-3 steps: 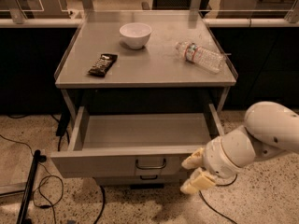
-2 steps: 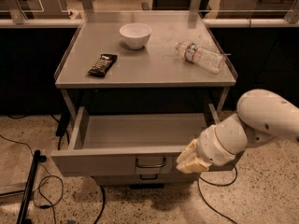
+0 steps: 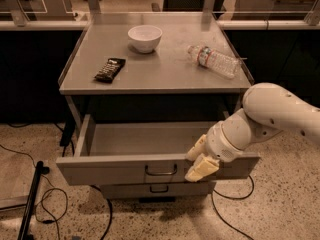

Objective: Close top drawer

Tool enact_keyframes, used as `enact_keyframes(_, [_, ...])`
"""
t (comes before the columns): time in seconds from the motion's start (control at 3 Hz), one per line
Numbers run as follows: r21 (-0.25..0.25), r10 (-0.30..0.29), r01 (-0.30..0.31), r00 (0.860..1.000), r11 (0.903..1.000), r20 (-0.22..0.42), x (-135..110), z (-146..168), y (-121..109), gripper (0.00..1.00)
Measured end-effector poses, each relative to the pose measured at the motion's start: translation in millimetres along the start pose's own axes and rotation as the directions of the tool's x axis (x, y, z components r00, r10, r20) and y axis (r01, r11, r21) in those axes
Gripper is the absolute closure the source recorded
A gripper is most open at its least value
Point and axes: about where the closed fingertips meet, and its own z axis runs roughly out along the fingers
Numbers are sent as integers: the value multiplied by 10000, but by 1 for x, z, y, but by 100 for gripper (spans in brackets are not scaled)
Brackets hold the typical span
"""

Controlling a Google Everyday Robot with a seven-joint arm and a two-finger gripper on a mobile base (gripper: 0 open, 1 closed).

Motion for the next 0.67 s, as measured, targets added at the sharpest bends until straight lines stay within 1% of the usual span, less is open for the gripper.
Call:
enact_keyframes(0.33, [-289, 448, -452, 9989, 9986, -122, 30, 13, 16, 20])
enact_keyframes(0.67, [-431, 1123, -1126, 9936, 9927, -109, 71, 23, 42, 0])
